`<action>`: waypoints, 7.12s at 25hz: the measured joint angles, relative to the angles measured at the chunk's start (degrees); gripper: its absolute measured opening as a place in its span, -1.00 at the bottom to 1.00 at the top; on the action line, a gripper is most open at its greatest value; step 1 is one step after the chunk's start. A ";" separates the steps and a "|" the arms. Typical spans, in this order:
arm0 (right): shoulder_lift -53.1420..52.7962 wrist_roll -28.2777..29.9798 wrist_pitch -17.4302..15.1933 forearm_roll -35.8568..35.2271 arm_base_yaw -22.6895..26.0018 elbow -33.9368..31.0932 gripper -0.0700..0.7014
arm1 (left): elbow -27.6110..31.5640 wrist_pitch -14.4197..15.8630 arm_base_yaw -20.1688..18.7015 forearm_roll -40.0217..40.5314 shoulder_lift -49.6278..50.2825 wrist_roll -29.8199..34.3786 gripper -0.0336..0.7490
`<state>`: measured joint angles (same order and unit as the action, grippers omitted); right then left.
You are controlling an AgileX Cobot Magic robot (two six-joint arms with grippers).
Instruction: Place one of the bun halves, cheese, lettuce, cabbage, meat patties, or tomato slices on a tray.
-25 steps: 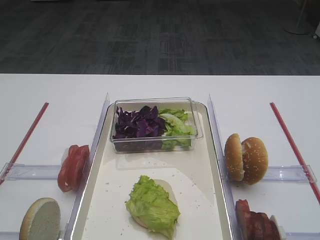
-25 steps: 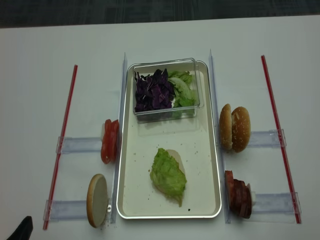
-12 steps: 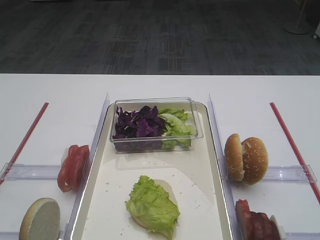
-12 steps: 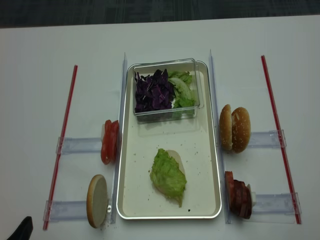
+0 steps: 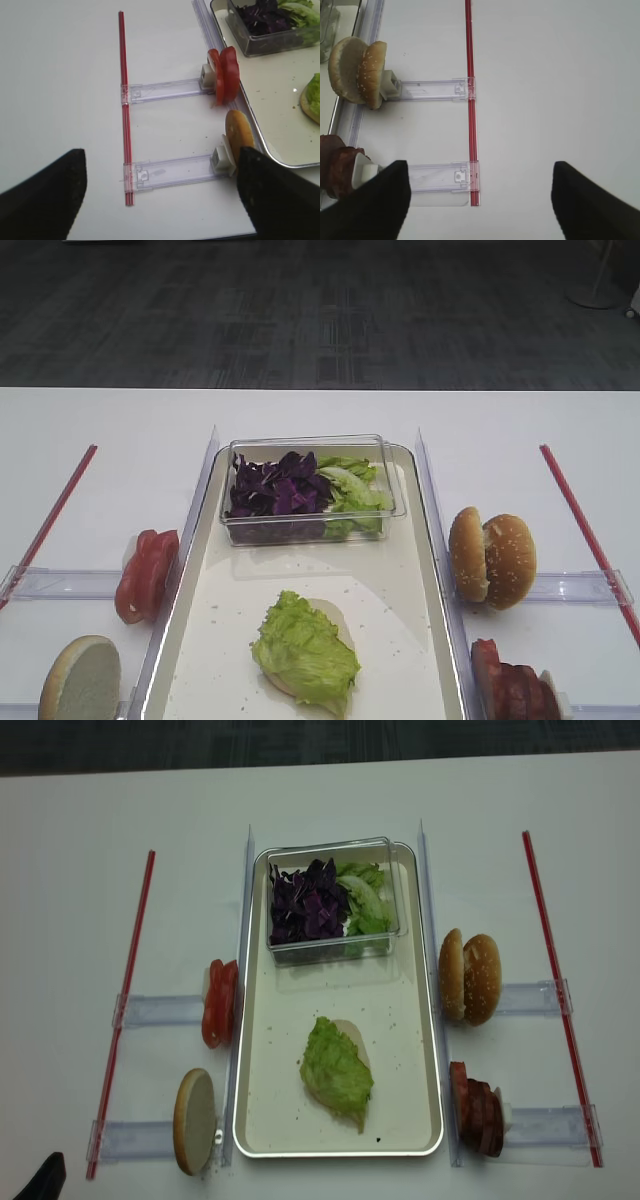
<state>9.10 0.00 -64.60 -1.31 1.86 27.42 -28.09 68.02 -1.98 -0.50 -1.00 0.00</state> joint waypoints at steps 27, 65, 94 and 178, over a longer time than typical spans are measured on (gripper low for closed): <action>-8.91 0.00 0.15 0.08 0.00 0.00 0.21 | 0.00 0.00 0.00 0.00 0.00 0.00 0.53; -9.97 0.00 -0.07 0.44 0.00 0.00 -0.71 | 0.00 0.00 0.00 0.00 0.00 0.00 0.53; -9.97 0.00 -0.07 0.53 0.00 0.00 -0.72 | 0.00 0.00 0.00 0.00 0.00 0.00 0.53; -9.97 0.00 -0.07 0.53 0.00 0.00 -0.72 | 0.00 0.00 0.00 0.00 0.00 0.00 0.53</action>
<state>-0.87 0.00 -64.67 -0.79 1.86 27.42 -28.09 68.02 -1.98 -0.50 -1.00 0.00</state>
